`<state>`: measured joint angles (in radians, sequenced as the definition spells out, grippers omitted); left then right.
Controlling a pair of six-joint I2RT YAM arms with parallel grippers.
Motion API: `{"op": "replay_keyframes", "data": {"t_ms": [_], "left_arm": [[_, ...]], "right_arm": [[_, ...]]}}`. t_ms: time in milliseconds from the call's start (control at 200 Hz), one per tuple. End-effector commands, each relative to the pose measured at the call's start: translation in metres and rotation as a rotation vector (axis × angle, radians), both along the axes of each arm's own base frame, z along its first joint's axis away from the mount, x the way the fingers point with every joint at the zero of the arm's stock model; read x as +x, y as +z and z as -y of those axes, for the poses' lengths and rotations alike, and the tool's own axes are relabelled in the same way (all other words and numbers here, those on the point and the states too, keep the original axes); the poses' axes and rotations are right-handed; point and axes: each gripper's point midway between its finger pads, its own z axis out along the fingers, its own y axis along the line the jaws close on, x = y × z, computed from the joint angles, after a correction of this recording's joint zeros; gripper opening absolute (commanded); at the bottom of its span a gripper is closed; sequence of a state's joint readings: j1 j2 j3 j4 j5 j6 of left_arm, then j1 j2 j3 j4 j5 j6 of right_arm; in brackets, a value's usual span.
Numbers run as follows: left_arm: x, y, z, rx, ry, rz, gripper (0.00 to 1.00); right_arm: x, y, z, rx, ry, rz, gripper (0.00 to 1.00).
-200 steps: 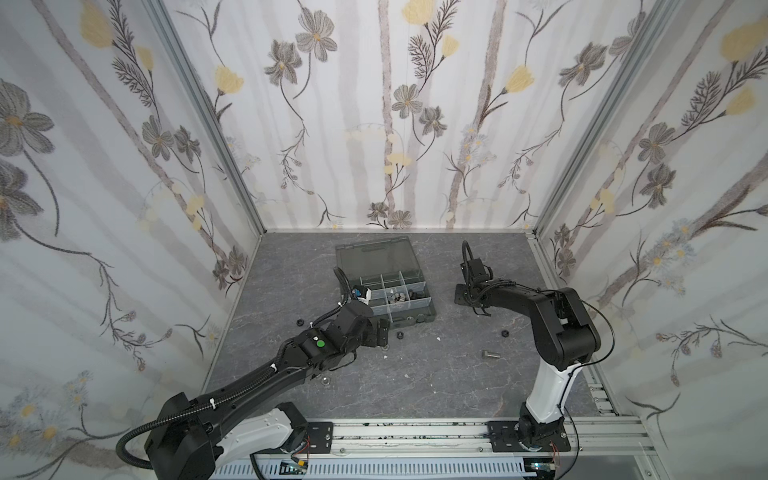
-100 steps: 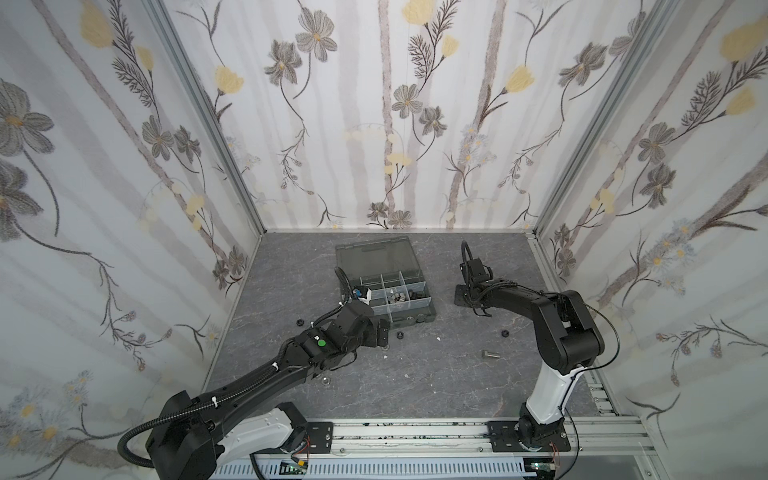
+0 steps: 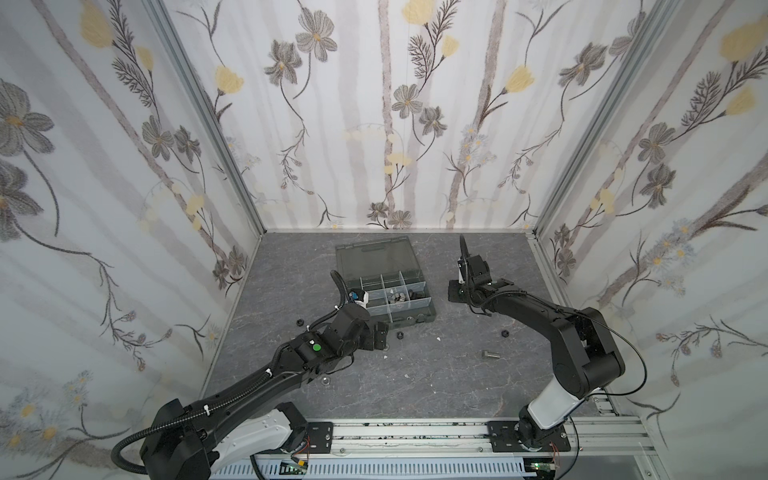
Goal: Sort the screws and nuts into containers
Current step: 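Lift the hex nut with the right gripper and carry it over the box's nearest compartment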
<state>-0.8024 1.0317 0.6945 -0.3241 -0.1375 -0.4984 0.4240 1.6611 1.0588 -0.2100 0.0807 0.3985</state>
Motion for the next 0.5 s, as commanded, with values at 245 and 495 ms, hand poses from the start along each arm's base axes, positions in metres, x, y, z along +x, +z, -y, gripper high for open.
{"op": "replay_keyframes", "data": {"t_ms": [245, 495], "left_arm": [[-0.01, -0.016, -0.01, -0.008, 0.044, -0.045, 0.97], [-0.015, -0.032, -0.014, 0.006, 0.062, -0.079, 0.97]], "right_arm": [[-0.024, 0.019, -0.075, 0.12, 0.181, 0.042, 0.1], [-0.038, 0.004, -0.097, 0.159, 0.239, 0.019, 0.1]]}}
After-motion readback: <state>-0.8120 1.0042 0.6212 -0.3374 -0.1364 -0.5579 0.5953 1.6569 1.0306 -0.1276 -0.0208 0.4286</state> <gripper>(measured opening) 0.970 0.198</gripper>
